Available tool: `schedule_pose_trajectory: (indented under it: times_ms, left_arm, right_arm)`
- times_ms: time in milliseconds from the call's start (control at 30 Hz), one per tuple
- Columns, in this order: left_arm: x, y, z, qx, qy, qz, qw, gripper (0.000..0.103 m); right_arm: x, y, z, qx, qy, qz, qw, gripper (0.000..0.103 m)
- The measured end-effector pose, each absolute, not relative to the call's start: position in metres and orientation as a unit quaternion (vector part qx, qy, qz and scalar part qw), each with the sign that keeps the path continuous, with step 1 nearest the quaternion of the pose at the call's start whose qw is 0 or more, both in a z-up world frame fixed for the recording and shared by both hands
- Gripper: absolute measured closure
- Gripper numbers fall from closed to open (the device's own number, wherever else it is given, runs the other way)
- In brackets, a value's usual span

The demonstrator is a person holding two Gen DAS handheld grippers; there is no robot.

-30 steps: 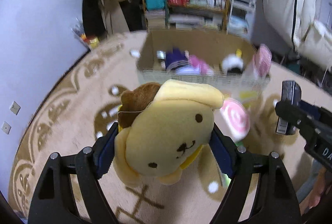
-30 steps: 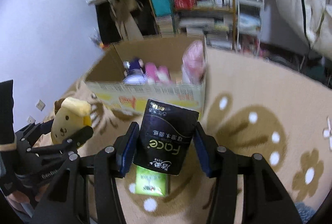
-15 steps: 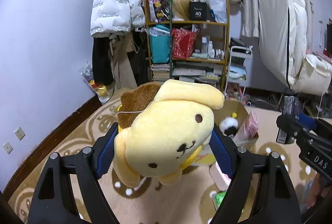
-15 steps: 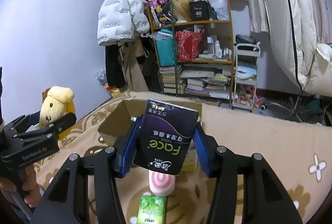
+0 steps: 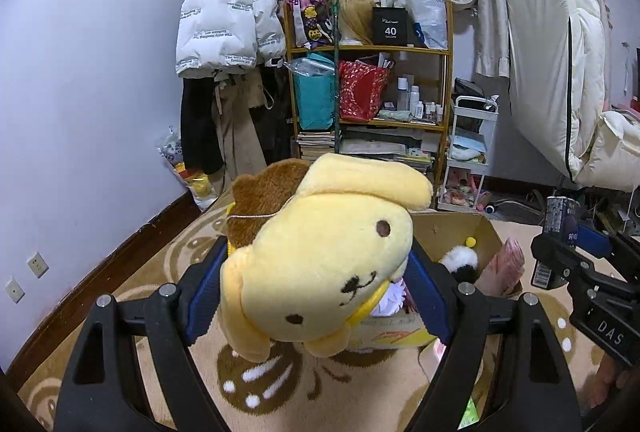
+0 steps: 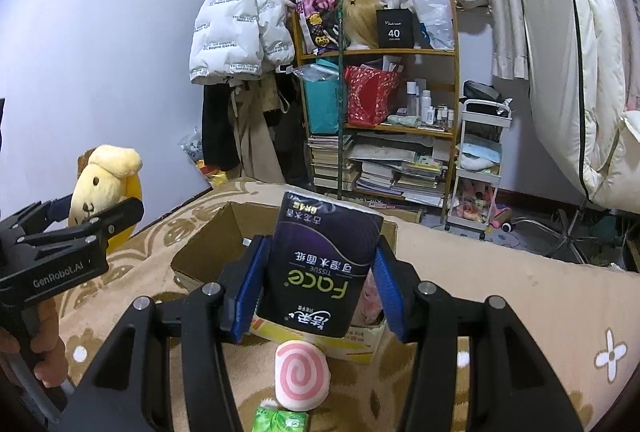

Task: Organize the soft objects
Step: 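Close both tools and lift the yellow dog plush and black tissue pack over the box, then open the left tool dropping the dog plush while the right tool releases the black tissue pack into the box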

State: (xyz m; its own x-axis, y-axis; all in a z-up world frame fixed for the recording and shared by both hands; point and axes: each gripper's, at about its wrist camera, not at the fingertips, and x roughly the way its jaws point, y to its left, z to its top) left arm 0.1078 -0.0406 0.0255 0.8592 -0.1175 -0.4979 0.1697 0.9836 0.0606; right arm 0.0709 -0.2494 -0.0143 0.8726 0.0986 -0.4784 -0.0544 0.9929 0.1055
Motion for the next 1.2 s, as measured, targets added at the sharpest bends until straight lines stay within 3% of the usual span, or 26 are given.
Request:
schedule_pose_trajectory:
  times_ms: [1200]
  left_arm:
    - [0.152, -0.063, -0.017, 0.073, 0.314, -0.115, 0.939, 0.021]
  right_arm:
    - [0.127, -0.255, -0.045, 0.042, 0.266, 0.065, 0.961, 0.047]
